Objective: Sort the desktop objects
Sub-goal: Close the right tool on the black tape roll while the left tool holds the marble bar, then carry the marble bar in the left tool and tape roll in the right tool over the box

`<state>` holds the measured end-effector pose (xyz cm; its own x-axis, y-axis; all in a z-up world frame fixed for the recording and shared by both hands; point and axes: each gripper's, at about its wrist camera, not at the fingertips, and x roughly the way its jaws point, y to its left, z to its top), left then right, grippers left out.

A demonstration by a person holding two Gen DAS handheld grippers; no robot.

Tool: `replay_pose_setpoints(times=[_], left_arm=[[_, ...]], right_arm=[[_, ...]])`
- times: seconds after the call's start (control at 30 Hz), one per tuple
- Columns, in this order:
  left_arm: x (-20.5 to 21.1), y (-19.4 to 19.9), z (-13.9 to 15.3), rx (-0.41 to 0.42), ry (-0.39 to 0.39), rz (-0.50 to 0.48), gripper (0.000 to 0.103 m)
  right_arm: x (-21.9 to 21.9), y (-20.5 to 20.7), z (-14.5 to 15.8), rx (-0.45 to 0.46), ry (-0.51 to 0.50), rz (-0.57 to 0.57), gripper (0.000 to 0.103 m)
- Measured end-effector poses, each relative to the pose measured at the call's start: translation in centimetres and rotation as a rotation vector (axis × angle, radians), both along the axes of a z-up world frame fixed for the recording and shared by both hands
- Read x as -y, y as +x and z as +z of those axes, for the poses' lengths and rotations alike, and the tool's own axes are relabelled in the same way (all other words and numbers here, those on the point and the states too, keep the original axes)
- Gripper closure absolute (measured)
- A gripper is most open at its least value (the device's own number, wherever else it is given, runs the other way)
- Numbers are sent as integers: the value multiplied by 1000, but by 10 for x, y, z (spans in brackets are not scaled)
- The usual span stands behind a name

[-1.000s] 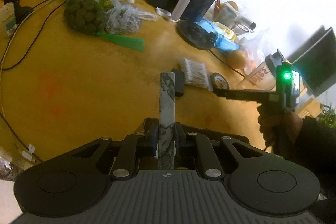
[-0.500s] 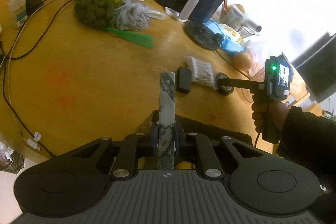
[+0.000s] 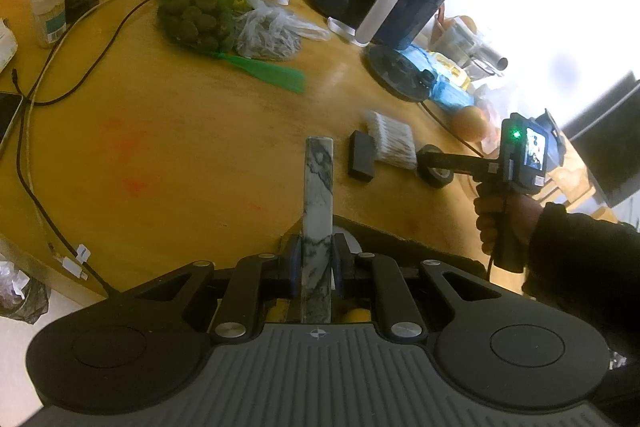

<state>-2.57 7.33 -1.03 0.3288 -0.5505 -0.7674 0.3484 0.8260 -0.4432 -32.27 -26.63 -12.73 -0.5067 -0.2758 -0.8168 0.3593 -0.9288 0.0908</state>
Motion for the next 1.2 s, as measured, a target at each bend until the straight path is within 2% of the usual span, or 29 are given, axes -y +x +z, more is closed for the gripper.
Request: replay_pose_setpoints(times=[0.23,0.43,0.93,1.2], left_arm=[[1,3,1,9,-1,-17,87],[4,7,2,17,-3,-39,87],[24,17,7,46,-14,-145,87],[37,23,10,61,-17,-215,87]], right_arm=[[-3,7,5,5,-8,-26,28],[-7,23,21,-22,-29,-34,28],[-20,69,68,-55,-141,-22,28],[-30,94,87,-53,-217,-80,28]])
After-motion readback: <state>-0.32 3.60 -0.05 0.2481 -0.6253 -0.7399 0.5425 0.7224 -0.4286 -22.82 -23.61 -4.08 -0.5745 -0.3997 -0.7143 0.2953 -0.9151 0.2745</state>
